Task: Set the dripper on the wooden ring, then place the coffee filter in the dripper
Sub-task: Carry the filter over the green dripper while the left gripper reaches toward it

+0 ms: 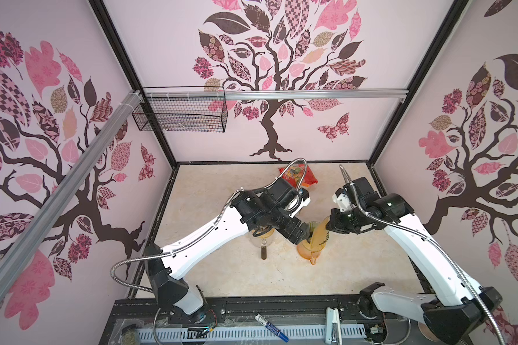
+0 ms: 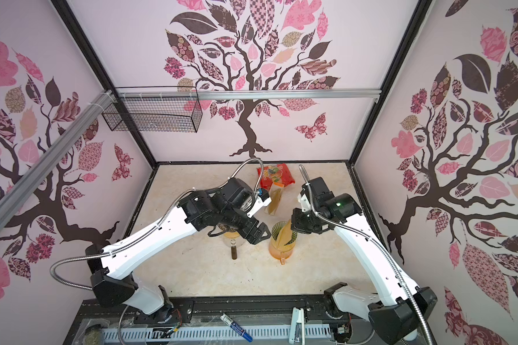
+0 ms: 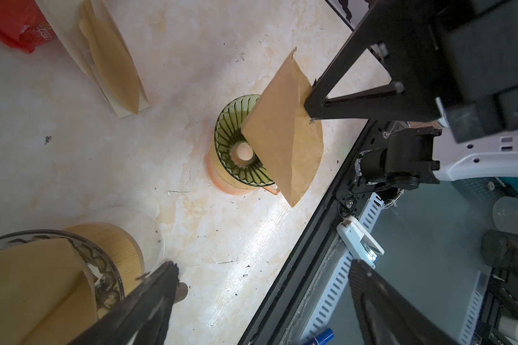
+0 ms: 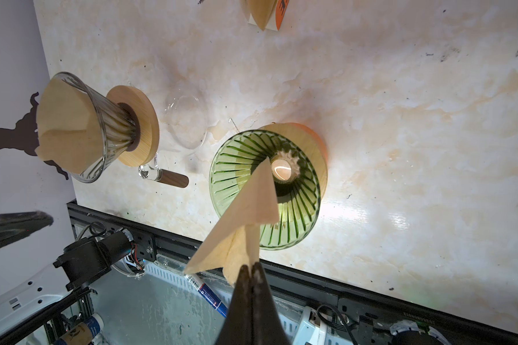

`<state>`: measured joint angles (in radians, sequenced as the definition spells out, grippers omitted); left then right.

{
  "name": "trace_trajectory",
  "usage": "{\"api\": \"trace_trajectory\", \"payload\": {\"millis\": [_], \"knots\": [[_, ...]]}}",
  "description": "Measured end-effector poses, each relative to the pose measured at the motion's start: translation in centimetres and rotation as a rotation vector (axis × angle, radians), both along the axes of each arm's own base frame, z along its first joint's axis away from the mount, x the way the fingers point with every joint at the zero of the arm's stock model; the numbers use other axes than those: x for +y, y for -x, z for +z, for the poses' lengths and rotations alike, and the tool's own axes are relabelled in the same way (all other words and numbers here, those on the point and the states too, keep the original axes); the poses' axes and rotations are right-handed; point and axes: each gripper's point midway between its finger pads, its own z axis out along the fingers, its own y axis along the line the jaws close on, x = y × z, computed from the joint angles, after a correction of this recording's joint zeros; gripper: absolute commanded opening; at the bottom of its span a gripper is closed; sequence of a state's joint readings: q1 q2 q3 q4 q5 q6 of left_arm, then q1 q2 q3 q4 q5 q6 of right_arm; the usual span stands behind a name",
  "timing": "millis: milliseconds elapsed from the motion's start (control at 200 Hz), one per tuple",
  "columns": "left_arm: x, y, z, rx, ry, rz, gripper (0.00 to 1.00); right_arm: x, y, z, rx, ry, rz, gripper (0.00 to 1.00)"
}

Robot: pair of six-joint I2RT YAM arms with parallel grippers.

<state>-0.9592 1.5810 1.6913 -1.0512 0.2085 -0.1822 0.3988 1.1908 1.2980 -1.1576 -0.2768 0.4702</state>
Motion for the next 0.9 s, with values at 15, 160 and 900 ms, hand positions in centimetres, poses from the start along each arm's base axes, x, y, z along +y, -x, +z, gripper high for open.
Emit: {"api": "trace_trajectory", "payload": {"millis": [15, 160, 900], "knots": [[0.0, 0.0, 0.0, 0.000, -0.001, 0.000, 0.92, 0.0, -0.1, 0.0, 0.001, 0.001, 0.000, 0.00], [-0.4, -0.3, -0.8, 0.010, -0.020, 0.003, 0.92, 0.0, -0.5, -0.5, 0.005, 0.015, -0.002, 0.00], [-1.5, -0.5, -1.7, 0.036, -0.013, 0.012, 0.92, -1.2, 0.6, -2.3, 0.090, 0.110, 0.028, 0.00]]}}
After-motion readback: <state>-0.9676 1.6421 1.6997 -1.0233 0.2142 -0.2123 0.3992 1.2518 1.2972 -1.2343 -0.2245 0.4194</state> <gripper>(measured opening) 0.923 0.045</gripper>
